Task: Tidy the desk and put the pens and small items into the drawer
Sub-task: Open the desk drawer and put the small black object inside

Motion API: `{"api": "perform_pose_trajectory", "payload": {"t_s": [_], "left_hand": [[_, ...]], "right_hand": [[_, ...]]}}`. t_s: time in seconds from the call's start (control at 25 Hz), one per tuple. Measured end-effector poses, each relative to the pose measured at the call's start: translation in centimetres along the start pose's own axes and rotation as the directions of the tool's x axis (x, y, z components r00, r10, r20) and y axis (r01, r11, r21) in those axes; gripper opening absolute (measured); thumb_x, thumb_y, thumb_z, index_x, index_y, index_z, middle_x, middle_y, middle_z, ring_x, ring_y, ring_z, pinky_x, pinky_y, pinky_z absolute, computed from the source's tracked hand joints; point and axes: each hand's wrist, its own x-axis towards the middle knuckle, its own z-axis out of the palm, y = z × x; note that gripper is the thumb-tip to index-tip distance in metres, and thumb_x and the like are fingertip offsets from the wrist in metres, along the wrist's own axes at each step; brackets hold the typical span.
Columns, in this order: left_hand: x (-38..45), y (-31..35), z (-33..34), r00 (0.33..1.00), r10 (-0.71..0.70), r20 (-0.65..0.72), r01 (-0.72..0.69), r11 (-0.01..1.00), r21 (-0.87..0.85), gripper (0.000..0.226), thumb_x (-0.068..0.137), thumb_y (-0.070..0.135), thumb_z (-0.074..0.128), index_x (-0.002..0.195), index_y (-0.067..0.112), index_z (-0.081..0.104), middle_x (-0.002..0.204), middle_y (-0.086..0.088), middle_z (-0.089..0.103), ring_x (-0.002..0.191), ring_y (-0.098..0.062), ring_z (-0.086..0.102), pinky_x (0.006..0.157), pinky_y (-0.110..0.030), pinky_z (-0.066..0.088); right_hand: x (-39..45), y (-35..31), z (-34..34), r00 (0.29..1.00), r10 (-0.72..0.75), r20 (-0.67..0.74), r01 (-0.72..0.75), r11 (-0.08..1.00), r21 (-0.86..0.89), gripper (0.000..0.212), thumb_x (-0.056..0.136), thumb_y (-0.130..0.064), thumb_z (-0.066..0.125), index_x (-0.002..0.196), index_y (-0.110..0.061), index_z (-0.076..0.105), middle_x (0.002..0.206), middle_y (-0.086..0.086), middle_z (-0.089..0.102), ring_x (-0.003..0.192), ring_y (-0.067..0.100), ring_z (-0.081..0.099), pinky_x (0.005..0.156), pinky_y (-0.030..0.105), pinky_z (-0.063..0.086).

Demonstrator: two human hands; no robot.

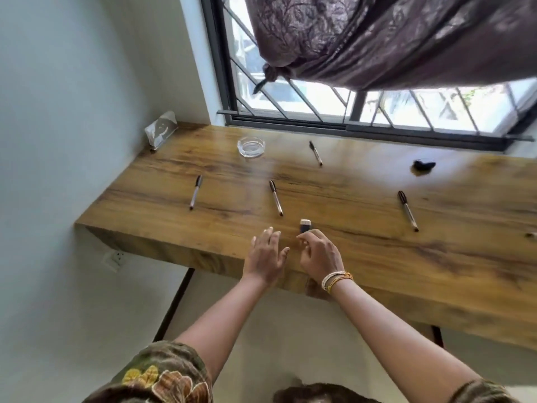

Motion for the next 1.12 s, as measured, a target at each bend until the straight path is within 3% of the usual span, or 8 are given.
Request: {"api": "perform_pose_trajectory", "payload": {"t_s": [0.2,0.36,0.48,0.56,0.68,0.8,0.96,1.12], "left_hand": [[-3.6,3.3,3.3,0.998,-0.056,0.042,0.057,0.998,-0.031,0.065,0.098,0.050,0.031,0.152,0.017,0.021,0.163,-0.008,0.007,0.150,-0.023,0.001,0.119,-0.045,-0.004],[-5.6,3.1,4.7,0.998,-0.007,0.069,0.000,0.995,0.098,0.071,0.098,0.055,0.022,0.155,0.024,-0.007,0.162,-0.003,-0.018,0.148,-0.019,-0.018,0.119,-0.044,-0.011],[-5.8,2.5,4.6,0.997,0.014,0.079,-0.025,0.990,0.136,0.073,0.098,0.056,0.023,0.153,0.025,-0.012,0.161,-0.003,-0.020,0.148,-0.020,-0.020,0.119,-0.044,-0.011],[-5.7,2.2,4.7,0.996,0.039,0.085,-0.053,0.984,0.171,0.075,0.096,0.057,0.026,0.153,0.027,-0.012,0.161,-0.003,-0.019,0.148,-0.020,-0.019,0.120,-0.044,-0.010],[-5.7,1.8,5.5,0.997,0.044,0.067,-0.057,0.976,0.209,0.078,0.094,0.059,0.029,0.153,0.028,-0.012,0.161,-0.003,-0.018,0.148,-0.021,-0.017,0.119,-0.044,-0.011],[-5.3,1.8,6.2,0.998,0.036,0.043,-0.044,0.975,0.220,0.079,0.095,0.054,0.034,0.153,0.027,-0.013,0.161,-0.004,-0.019,0.147,-0.022,-0.019,0.117,-0.043,-0.015],[-5.3,1.9,6.4,0.999,0.033,0.027,-0.039,0.967,0.250,0.087,0.092,0.034,0.047,0.151,0.026,-0.017,0.160,-0.006,-0.020,0.147,-0.023,-0.021,0.117,-0.043,-0.017],[-5.5,2.1,6.5,1.000,0.017,0.017,-0.021,0.967,0.254,0.095,0.085,0.022,0.052,0.151,0.026,-0.016,0.160,-0.006,-0.018,0.147,-0.024,-0.019,0.118,-0.044,-0.015]], "right_hand": [[-7.4,3.6,-0.9,0.964,0.226,-0.142,-0.208,0.969,0.133,0.019,0.074,-0.005,0.057,0.075,-0.018,0.072,0.074,-0.004,0.070,0.067,0.015,0.064,0.063,0.027,0.054],[-12.5,5.3,0.5,0.846,0.533,0.037,-0.505,0.775,0.381,0.023,0.077,-0.005,0.054,0.071,-0.017,0.073,0.062,0.003,0.070,0.053,0.019,0.062,0.054,0.026,0.050],[-13.5,7.0,2.3,0.543,0.779,0.313,-0.673,0.182,0.717,0.028,0.092,-0.011,0.043,0.080,-0.006,0.068,0.068,0.012,0.064,0.054,0.022,0.059,0.052,0.027,0.047],[-13.5,8.4,3.3,0.363,0.748,0.556,-0.594,-0.274,0.757,0.041,0.100,-0.031,0.031,0.088,-0.006,0.062,0.081,0.012,0.061,0.069,0.023,0.061,0.064,0.030,0.047],[-13.3,11.3,4.6,0.278,0.640,0.716,-0.359,-0.622,0.696,0.067,0.096,-0.059,0.018,0.121,-0.007,0.052,0.116,0.018,0.059,0.117,0.033,0.055,0.099,0.039,0.041],[-11.8,13.5,4.7,0.230,0.609,0.759,-0.179,-0.740,0.648,0.082,0.089,-0.068,0.014,0.141,-0.009,0.039,0.143,0.014,0.046,0.137,0.027,0.040,0.111,0.043,0.029],[-10.0,16.0,3.5,0.257,0.627,0.736,0.187,-0.779,0.599,0.076,0.087,-0.068,0.018,0.136,-0.018,0.048,0.140,0.005,0.052,0.133,0.031,0.044,0.105,0.052,0.036],[-11.2,16.8,3.7,0.286,0.667,0.688,0.176,-0.742,0.646,0.082,0.086,-0.073,0.012,0.131,-0.017,0.051,0.119,0.010,0.062,0.116,0.031,0.056,0.097,0.052,0.043]]}}
